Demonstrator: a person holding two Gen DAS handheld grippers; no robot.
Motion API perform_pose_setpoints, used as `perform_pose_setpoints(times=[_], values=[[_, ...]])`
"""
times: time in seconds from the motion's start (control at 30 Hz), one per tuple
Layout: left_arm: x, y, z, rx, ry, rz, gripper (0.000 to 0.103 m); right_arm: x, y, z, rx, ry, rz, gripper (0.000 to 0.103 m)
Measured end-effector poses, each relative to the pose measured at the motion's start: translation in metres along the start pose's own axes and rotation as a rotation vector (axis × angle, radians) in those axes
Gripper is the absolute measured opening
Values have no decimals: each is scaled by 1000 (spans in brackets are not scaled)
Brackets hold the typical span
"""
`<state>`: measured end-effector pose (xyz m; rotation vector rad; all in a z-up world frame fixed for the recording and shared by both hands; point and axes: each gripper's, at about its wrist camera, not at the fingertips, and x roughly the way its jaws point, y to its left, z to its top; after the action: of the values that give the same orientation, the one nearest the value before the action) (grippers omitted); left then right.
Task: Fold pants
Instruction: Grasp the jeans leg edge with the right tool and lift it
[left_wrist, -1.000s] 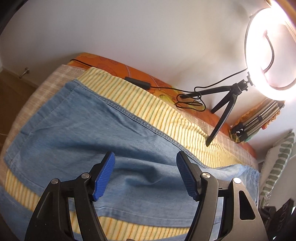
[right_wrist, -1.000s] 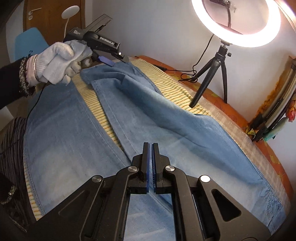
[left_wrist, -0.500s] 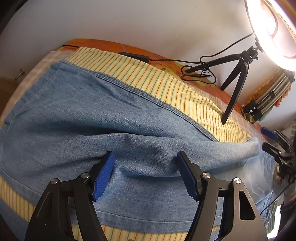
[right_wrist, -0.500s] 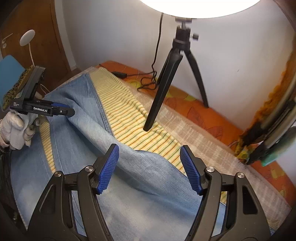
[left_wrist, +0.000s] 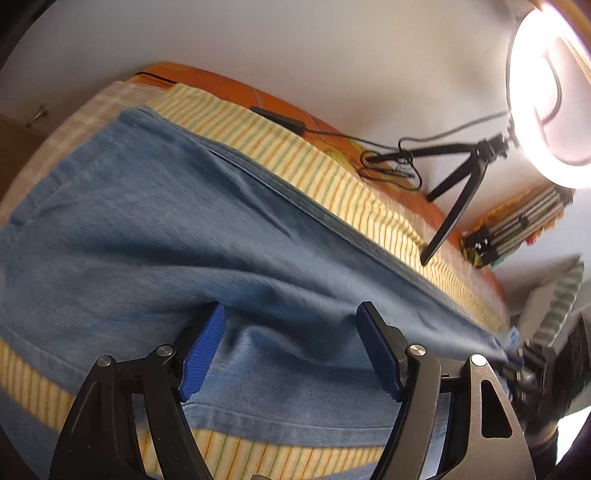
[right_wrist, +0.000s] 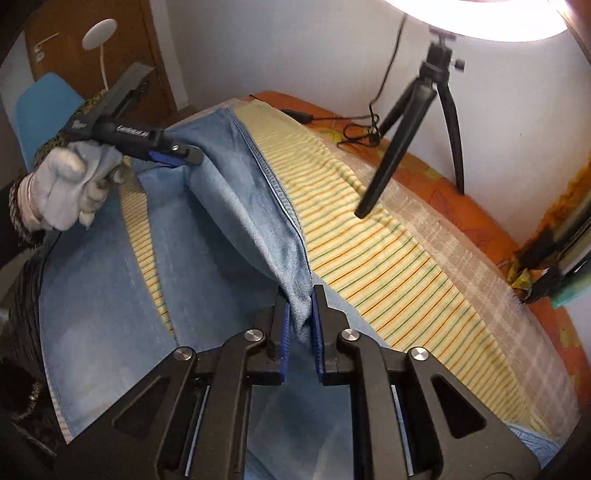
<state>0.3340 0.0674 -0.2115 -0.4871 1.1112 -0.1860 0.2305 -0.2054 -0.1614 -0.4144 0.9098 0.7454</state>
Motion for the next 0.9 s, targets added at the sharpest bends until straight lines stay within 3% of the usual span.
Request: perform_pose_setpoints(times=[0.2, 0.3, 0.4, 0.6, 0.77, 0.9], values=[[-32, -7, 1, 0, -21, 0, 73, -43, 90, -33, -163, -16, -9, 10], [-34, -15, -4, 2, 0, 19, 73, -45, 124, -51, -183, 4, 39, 10], [-22, -28, -12, 21, 51, 59, 73, -36, 150, -73, -224, 35, 11, 10], [17, -64, -30, 126, 107, 248, 78, -30, 162, -84, -223, 34, 13, 10], [46, -74, -31, 125, 100, 384, 78, -27, 158, -84, -219, 31, 13, 10], [57, -86, -36, 199, 64, 465, 78, -27, 161, -85, -216, 29, 9, 10]])
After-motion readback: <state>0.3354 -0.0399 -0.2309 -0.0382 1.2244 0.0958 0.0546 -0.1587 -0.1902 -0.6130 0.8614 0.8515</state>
